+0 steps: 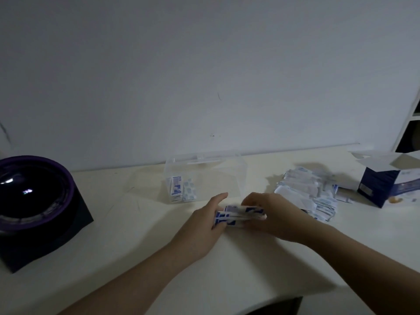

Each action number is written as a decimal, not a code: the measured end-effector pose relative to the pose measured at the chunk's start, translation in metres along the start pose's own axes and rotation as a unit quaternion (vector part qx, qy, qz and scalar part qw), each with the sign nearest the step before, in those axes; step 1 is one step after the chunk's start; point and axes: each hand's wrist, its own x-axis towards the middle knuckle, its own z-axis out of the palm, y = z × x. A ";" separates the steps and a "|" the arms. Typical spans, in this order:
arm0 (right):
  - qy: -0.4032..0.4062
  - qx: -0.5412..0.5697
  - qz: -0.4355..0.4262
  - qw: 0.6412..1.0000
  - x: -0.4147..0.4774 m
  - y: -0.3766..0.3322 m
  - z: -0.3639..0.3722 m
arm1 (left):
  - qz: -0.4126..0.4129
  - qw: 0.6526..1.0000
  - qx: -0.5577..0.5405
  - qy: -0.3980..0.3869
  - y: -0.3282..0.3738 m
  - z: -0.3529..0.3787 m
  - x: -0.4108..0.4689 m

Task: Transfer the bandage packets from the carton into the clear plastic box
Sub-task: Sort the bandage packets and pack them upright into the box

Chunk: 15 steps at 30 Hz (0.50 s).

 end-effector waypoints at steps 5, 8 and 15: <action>0.057 0.132 0.003 0.990 -0.007 0.002 0.016 | 0.043 0.999 0.016 0.008 0.002 0.011 0.000; 0.070 0.151 -0.025 0.986 -0.007 -0.001 0.026 | 0.067 0.997 0.038 0.017 0.003 0.018 -0.001; 0.093 0.305 -0.009 0.948 -0.007 0.002 0.012 | 0.038 0.998 -0.009 0.045 0.000 0.016 0.000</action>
